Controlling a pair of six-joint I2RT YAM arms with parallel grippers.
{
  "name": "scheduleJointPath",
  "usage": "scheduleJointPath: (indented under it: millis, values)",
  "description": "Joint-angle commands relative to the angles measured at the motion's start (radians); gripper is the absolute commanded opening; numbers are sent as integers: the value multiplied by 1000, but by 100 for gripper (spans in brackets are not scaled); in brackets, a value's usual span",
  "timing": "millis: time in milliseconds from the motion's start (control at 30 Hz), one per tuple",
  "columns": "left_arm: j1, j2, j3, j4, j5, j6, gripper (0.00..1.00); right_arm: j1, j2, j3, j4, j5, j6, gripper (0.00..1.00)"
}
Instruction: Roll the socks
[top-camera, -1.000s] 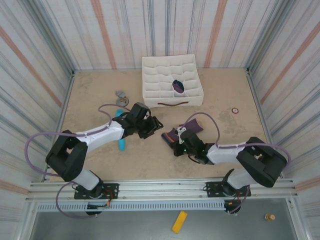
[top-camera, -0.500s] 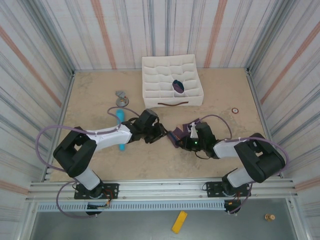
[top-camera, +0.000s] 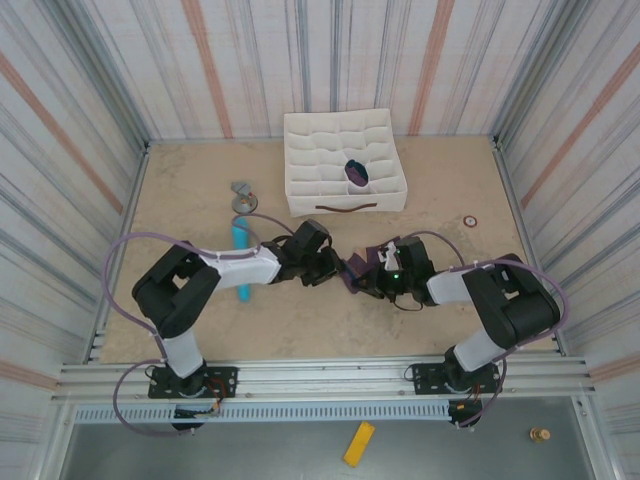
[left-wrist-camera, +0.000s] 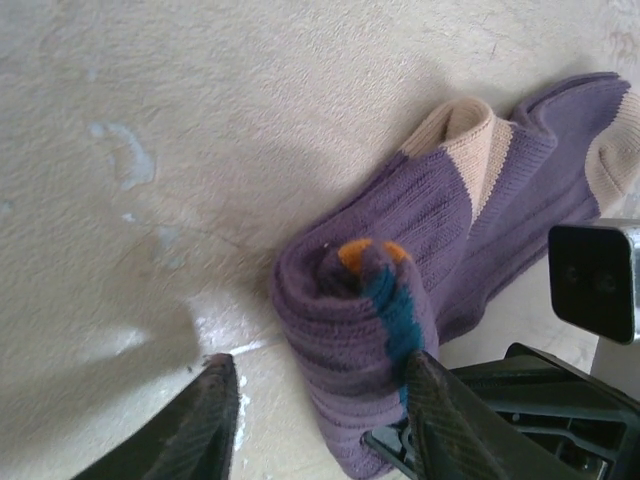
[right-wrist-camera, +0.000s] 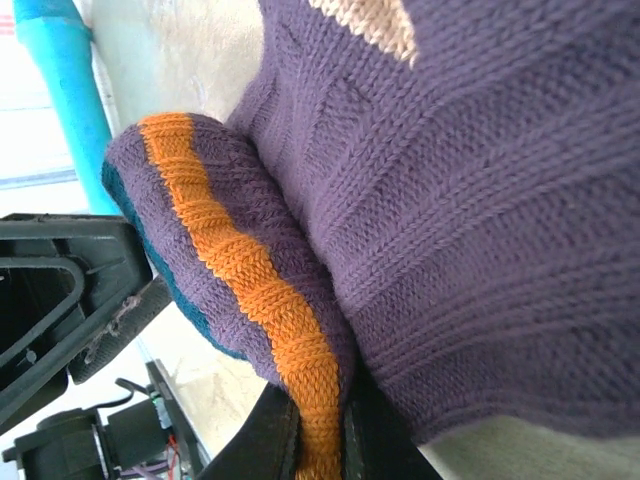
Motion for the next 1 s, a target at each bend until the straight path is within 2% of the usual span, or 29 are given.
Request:
scheduleJointPath:
  millis: [0,133,467,533,600,700,767,967]
  values:
    - [-5,41,47,2,-6,7,41,-19,65,-35,-200,88,49,0]
    - [-5,74,65,-10,3,-6,34,-26,81,-27,-186,77,58,0]
    - [-7,143,123,-63,22,-23,33,-28,98,-4,-175,59,66,0]
    - [-6,150,132,-78,16,-34,27,-27,95,2,-170,55,62,0]
    - [-6,148,139,-105,-6,-39,15,-26,88,5,-163,50,56,0]
    - [-2,131,145,-171,-51,-44,0,-26,64,16,-185,56,28,13]
    - [7,115,147,-217,-68,-40,0,-23,30,27,-216,66,-5,21]
    - [36,51,133,-325,-88,-18,0,43,-120,134,-426,143,-192,57]
